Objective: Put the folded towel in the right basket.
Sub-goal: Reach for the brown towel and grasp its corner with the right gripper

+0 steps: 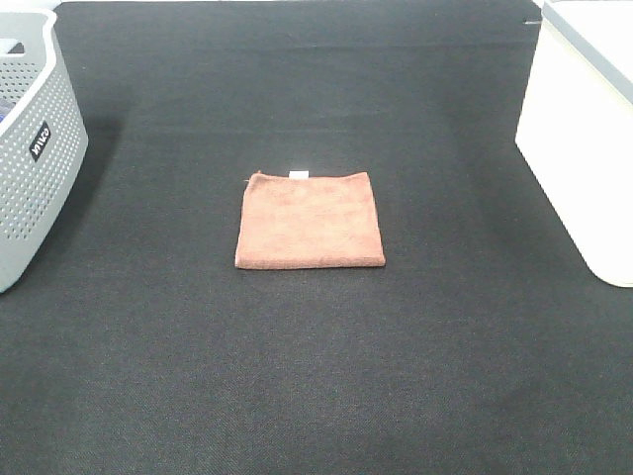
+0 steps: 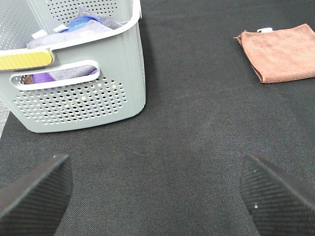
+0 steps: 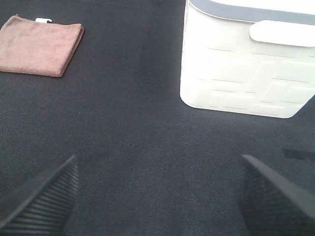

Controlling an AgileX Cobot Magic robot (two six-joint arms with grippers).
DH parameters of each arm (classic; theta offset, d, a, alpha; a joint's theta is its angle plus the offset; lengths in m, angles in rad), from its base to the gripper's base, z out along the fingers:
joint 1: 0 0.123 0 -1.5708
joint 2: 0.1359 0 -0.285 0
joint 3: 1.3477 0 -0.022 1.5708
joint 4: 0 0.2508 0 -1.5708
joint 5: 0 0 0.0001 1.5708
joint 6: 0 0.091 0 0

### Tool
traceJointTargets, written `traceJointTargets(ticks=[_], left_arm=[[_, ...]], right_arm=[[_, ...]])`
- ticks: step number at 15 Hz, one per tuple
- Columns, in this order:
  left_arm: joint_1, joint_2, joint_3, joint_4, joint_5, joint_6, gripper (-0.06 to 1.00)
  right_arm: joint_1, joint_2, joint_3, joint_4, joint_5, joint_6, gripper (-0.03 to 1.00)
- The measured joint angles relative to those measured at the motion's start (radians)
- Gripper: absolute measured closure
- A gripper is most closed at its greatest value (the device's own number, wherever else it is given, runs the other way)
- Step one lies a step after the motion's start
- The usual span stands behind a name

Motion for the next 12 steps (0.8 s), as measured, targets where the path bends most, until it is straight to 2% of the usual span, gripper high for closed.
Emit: traceJointTargets(ticks=[12], left_arm=[[0.000, 0.000, 0.000, 0.000, 0.000, 0.000, 0.07]], right_arm=[[0.000, 0.000, 0.000, 0.000, 0.000, 0.000, 0.16]])
